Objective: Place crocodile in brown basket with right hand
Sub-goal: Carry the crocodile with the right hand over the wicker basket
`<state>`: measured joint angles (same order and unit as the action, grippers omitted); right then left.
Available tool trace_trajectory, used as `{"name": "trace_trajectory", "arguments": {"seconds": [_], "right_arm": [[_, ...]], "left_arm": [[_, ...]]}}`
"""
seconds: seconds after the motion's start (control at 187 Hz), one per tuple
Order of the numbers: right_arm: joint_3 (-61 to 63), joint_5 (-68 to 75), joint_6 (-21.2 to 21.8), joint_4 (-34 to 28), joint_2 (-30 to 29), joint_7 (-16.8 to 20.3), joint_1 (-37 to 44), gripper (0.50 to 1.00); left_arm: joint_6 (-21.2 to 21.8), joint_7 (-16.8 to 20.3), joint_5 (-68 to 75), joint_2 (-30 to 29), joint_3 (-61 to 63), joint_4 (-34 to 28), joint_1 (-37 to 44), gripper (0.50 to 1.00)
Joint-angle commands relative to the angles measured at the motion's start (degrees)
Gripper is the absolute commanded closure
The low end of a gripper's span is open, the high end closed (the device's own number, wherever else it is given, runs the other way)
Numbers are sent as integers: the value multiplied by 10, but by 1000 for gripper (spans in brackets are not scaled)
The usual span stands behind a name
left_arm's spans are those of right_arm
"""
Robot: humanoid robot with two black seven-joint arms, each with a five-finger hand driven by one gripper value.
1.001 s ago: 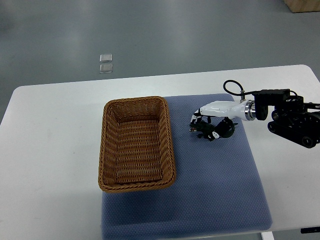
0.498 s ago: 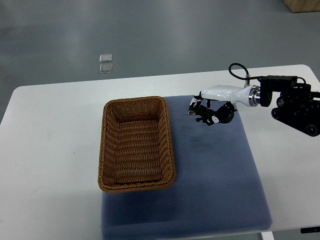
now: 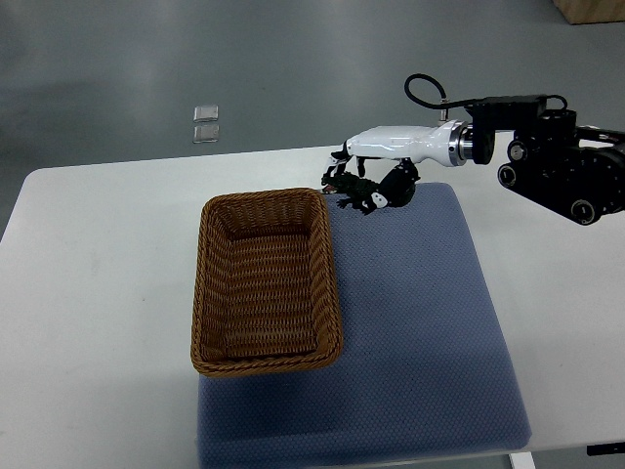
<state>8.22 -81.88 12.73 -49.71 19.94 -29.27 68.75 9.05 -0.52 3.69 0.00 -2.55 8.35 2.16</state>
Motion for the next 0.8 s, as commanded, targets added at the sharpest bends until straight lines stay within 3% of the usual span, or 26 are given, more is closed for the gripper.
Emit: {"name": "trace_trajectory", "arguments": {"seconds": [0.0,0.375,0.605,0.792], "right_arm": [[-8,-3,3,-5,-28,2,17,1000],[-56,-20,10,-5,-144,10,56,1000],[-70,-26,6,8,-171,10,53,1000],[-80,-26,-16,11,-177,10,46,957]], "left_arm": [[0,0,0,0,0,0,0,500],[0,0,0,0,0,0,-1,500],[0,0,0,0,0,0,0,500],[0,0,0,0,0,0,0,500]]}}
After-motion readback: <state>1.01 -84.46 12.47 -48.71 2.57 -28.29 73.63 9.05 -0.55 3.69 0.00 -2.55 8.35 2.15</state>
